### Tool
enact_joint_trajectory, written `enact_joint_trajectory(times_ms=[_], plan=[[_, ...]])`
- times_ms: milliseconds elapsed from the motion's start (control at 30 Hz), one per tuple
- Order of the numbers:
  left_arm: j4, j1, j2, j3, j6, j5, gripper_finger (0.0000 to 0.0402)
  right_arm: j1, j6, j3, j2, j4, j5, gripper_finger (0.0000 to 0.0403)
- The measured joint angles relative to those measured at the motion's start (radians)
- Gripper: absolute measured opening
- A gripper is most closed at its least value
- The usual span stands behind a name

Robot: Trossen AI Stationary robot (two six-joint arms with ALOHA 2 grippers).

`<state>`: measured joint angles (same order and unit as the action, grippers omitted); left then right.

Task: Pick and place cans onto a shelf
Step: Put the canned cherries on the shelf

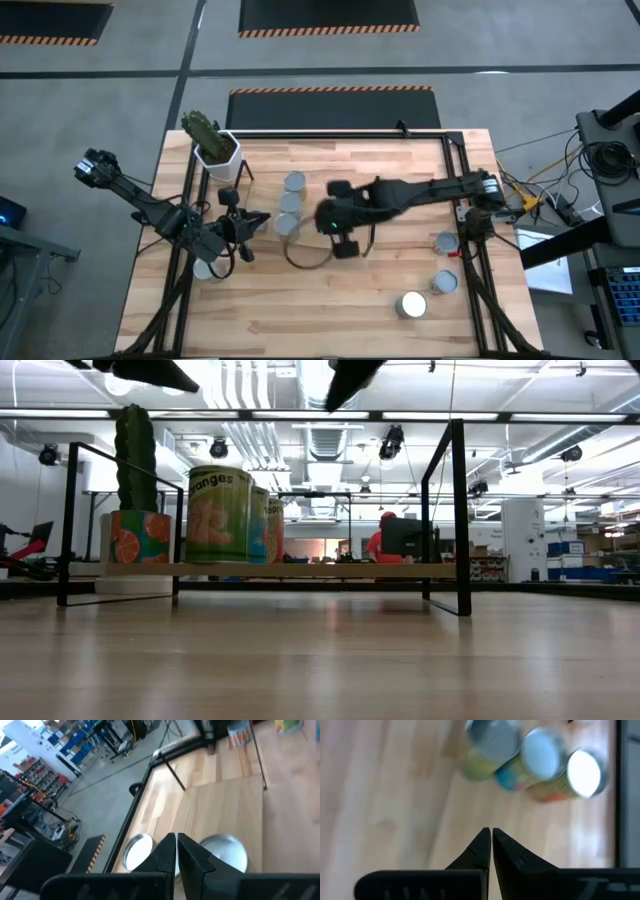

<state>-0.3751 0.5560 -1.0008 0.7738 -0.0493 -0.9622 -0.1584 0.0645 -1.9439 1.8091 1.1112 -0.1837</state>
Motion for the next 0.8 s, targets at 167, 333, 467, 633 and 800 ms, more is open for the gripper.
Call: enact_joint_trajectory(times_ms=[167,333,467,633,800], plan=[[0.141,0.0,0.0,0.0,-0.084,0.002,0.0,-0.131,-0.181,0.122,-0.111,0.016,0.001,0.0009],[0.298,0.0,0.0,0.0,-0.15,0.003,0.0,-0.253,-0.412,0.28,-0.234,0.009,0.001,0.0009],[0.407,0.0,0.0,0.0,-0.169,0.003,0.0,-0.322,-0.631,0.426,-0.328,0.015,0.069,0.0009],[0.482,0.0,0.0,0.0,-0.15,0.003,0.0,-0.481,-0.729,0.591,-0.407,-0.006,0.08,0.0009],[0.489,0.0,-0.007,0.0,-0.03,0.003,0.0,-0.656,-0.814,0.705,-0.444,-0.069,-0.061,0.0009]])
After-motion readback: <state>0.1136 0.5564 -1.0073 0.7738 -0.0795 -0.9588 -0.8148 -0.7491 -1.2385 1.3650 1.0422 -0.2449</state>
